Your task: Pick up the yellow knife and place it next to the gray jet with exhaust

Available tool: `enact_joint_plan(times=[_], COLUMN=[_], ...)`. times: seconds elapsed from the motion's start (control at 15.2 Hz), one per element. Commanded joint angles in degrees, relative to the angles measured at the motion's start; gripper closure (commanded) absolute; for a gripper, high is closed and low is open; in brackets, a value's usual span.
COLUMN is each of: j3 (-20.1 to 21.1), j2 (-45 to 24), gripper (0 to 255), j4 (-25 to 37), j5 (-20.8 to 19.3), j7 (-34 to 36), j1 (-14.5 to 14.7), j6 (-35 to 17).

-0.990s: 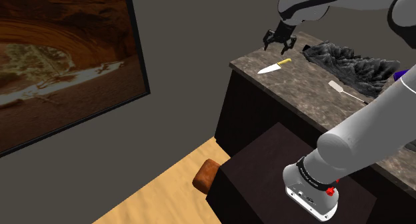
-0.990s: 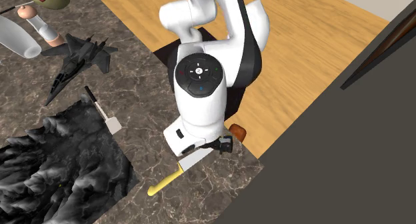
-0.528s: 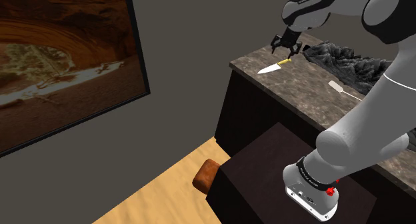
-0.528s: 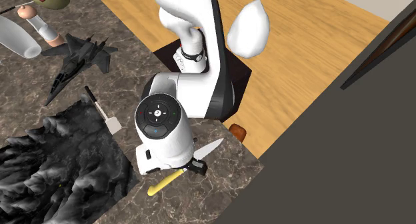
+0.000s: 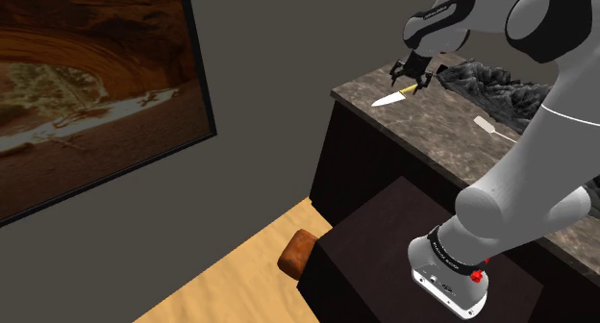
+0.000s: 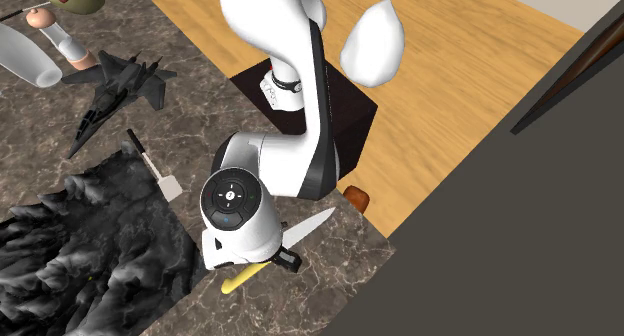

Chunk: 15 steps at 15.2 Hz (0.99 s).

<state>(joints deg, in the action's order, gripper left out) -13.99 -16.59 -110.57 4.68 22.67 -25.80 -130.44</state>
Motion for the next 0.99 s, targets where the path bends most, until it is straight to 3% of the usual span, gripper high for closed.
enact_joint_plan(times=[0.0, 0.46, 0.53, 0.92], j3=[0.07, 0.07, 0.07, 0.07], j2=[-0.86, -0.85, -0.85, -0.84], gripper=[0, 0, 255, 255], j4=[-0.21, -0.22, -0.22, -0.23], j5=[0.32, 0.31, 0.31, 0.31], j7=[-0.30, -0.29, -0.29, -0.29], j1=[-0.17, -0.17, -0.17, -0.17], j6=[-1.06, -1.05, -1.05, -1.06])
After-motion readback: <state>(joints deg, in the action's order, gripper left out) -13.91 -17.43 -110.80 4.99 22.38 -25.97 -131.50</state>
